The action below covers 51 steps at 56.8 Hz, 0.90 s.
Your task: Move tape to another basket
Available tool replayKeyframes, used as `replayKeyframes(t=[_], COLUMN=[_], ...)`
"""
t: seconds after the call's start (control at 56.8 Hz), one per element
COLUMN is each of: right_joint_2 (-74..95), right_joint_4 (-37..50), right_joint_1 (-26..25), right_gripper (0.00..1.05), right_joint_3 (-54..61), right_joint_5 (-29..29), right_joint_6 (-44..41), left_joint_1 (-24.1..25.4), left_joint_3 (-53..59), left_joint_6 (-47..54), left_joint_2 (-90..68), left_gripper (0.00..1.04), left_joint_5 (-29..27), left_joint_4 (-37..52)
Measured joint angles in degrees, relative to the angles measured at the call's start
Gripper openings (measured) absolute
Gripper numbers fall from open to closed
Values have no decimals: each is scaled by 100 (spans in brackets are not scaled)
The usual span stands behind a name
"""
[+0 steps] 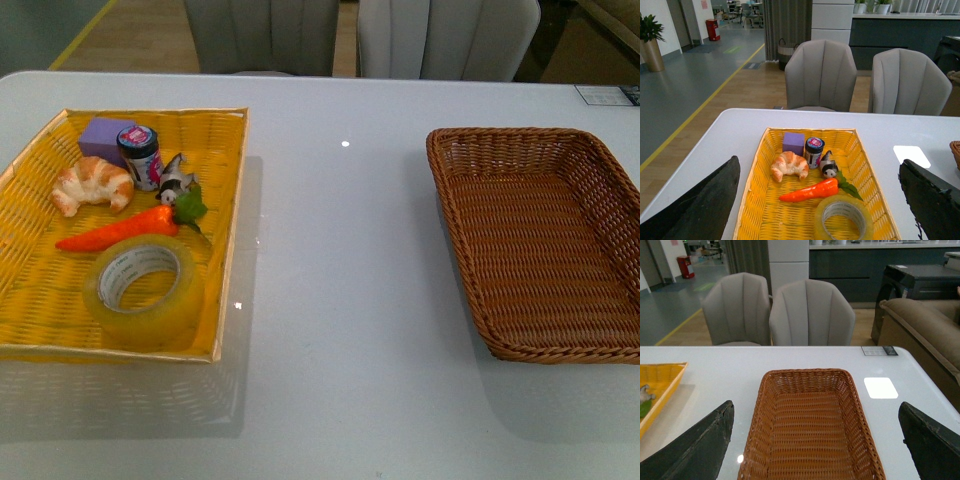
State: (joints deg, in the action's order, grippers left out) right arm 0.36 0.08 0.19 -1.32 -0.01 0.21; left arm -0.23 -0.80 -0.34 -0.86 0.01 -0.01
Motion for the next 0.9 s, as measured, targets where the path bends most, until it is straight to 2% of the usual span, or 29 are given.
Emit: replayKeyframes(t=[0.687, 0.722, 0.758, 0.811, 0.899], right_joint_2=[0, 0, 0, -2, -4], right_joint_4=[0, 0, 0, 0, 0], right_joint_1=[0, 0, 0, 0, 0], right_gripper=[96, 96, 96, 96, 96], right_joint_3=[0, 0, 0, 0, 0], right_joint_5=[2, 7, 13, -4, -2], right_joint_6=[0, 2, 0, 0, 0], left_joint_1=[9, 162, 455, 743, 741], left_joint_3=[-4, -127, -420, -752, -1043], left_joint_6=[7, 72, 173, 289, 398], left_joint_2=[-9, -170, -599, -1565, -2850], left_gripper=[96, 96, 96, 96, 96], left_joint_5=[42, 417, 1344, 2229, 2391], left_joint_4=[-11, -356, -1014, -1248, -455])
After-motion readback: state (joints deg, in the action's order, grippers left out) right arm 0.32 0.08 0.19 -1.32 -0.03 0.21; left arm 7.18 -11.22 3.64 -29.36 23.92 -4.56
